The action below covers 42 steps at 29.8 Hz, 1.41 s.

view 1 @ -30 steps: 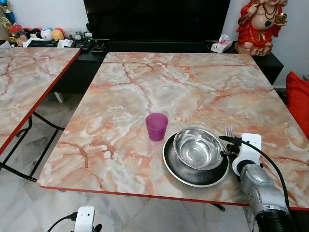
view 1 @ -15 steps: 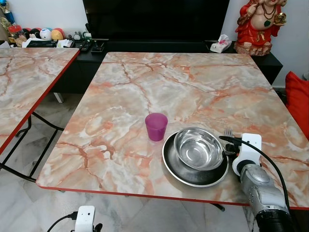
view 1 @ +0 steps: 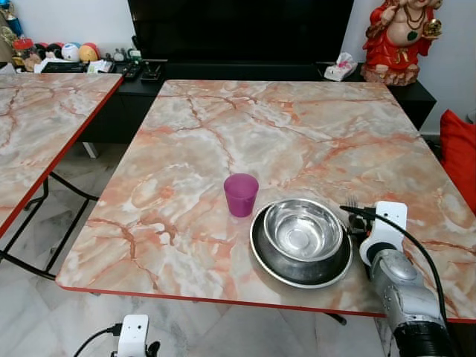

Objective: Setting the table

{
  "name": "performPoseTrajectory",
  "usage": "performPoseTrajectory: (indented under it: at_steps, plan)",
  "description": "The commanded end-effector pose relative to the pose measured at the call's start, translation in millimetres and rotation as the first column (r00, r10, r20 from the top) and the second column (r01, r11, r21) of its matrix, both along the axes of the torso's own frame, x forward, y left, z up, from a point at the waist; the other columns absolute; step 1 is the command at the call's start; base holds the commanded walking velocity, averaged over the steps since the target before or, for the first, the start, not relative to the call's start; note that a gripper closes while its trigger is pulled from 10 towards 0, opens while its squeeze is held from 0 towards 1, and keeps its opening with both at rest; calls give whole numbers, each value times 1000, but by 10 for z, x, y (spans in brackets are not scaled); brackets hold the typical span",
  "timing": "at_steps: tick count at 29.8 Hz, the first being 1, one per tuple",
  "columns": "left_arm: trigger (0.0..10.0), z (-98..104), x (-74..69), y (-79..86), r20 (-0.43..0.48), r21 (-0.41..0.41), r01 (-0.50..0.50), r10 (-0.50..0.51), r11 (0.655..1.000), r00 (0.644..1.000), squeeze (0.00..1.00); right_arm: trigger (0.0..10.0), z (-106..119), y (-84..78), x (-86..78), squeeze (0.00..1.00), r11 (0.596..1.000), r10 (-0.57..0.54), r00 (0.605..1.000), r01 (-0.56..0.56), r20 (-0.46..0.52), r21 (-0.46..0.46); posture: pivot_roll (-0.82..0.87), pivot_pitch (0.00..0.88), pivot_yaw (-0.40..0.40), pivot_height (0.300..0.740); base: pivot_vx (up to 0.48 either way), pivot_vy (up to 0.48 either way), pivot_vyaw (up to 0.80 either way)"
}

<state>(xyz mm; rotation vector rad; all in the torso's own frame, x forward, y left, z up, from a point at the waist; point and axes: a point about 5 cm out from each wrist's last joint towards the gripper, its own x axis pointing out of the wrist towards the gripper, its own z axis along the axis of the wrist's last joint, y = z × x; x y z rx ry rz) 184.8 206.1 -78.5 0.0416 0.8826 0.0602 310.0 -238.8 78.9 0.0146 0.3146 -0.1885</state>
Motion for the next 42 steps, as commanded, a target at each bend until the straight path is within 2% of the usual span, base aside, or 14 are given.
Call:
performPoseTrajectory:
  at_steps: [1, 11, 13, 15, 17, 23, 33, 42]
  plan:
    - [10000, -26, -66, 38, -26, 10, 18, -18, 1000, 1000, 0, 10000, 132, -9, 42, 0, 1000, -11, 998, 11, 68, 0, 25, 25, 13, 736, 0, 0, 0]
    - [10000, -38, -99, 46, -30, 11, 23, -23, 1000, 999, 0, 10000, 167, -21, 43, 0, 999, -26, 994, 30, 105, -41, 27, 25, 14, 736, 0, 0, 0]
    - [10000, -36, -92, 41, -29, 12, 25, -25, 1000, 999, 0, 10000, 247, -48, 42, 0, 996, -42, 984, 56, 174, -76, 27, 25, 14, 736, 0, 0, 0]
    - [10000, -32, -81, 35, -26, 12, 26, -25, 1000, 999, 0, 10000, 370, -71, 30, 0, 993, -62, 961, 88, 271, -84, 28, 26, 13, 736, 0, 0, 0]
    - [10000, -28, -72, 31, -23, 12, 27, -27, 1000, 999, 0, 10000, 438, -64, 11, 0, 991, -62, 944, 96, 326, -90, 26, 24, 13, 736, 0, 0, 0]
    - [10000, -20, -53, 19, -15, 11, 28, -28, 1000, 1000, 0, 10000, 527, -3, -89, 0, 991, -57, 900, 104, 432, -86, 25, 20, 14, 736, 0, 0, 0]
    - [10000, -23, -55, 15, -15, 3, 12, -12, 1000, 1000, 0, 10000, 539, 42, -175, 0, 991, -56, 871, 109, 487, -81, 27, 0, -6, 736, 0, 0, 0]
    - [10000, -33, -87, 31, -13, -1, -14, 14, 1000, 1000, 0, 10000, 650, 89, -51, 0, 994, -11, 853, 65, 521, -87, 35, 0, -24, 736, 0, 62, 0]
